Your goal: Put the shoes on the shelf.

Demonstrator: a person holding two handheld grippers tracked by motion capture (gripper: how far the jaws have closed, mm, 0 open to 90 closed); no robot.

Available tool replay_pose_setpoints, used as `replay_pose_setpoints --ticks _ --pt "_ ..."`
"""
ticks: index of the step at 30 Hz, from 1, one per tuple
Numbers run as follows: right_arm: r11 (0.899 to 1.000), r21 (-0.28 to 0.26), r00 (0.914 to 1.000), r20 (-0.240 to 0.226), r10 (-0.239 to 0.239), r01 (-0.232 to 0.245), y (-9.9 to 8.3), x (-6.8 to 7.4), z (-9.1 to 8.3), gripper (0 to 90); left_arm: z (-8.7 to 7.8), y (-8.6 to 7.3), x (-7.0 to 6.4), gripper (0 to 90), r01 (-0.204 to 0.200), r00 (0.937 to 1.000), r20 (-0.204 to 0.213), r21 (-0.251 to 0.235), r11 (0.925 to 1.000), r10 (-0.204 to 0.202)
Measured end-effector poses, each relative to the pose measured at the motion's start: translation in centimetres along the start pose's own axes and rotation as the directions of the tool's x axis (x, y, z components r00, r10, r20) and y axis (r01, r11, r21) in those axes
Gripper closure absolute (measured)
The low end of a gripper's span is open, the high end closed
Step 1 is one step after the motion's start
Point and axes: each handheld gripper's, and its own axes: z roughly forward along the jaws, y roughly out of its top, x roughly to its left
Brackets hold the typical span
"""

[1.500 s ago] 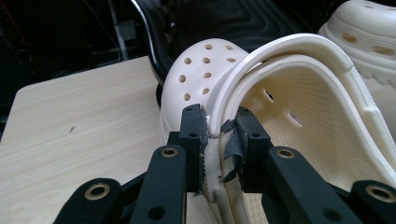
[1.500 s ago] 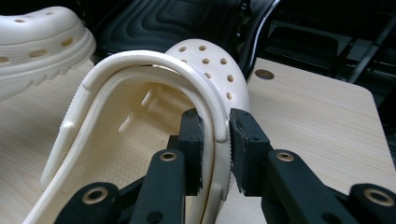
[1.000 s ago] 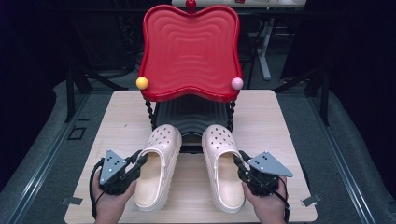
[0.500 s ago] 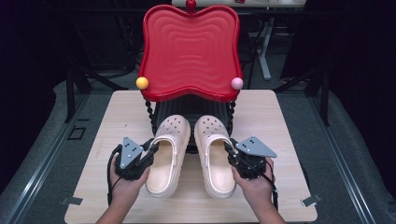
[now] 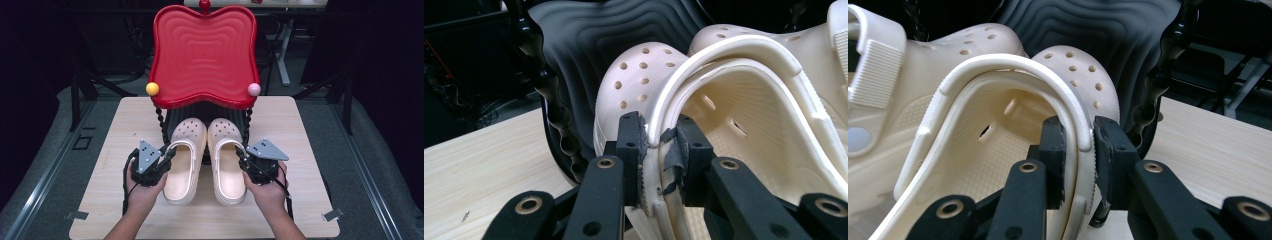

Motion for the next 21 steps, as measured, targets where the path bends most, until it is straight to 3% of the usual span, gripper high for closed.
replay_pose_setpoints --ticks 9,13,21 --pt "1.0 -0.007 0.9997 0.012 0.019 -0.019 0.4 -0.1 1.9 75.0 1.5 0.4 0.2 75.9 0.006 0.9997 -0.024 0.006 1.0 -0.005" --pt "1.0 -0.017 0.9997 0.017 0.015 -0.015 0.8 0.0 2.6 75.0 2.2 0.6 0.8 75.8 0.027 0.999 -0.035 -0.003 0.9996 -0.027" --pt "0.999 -0.018 0.9992 0.025 0.032 -0.032 1.8 -0.3 3.9 74.7 3.7 1.9 1.5 75.6 0.005 0.9983 -0.058 0.012 0.9999 -0.004"
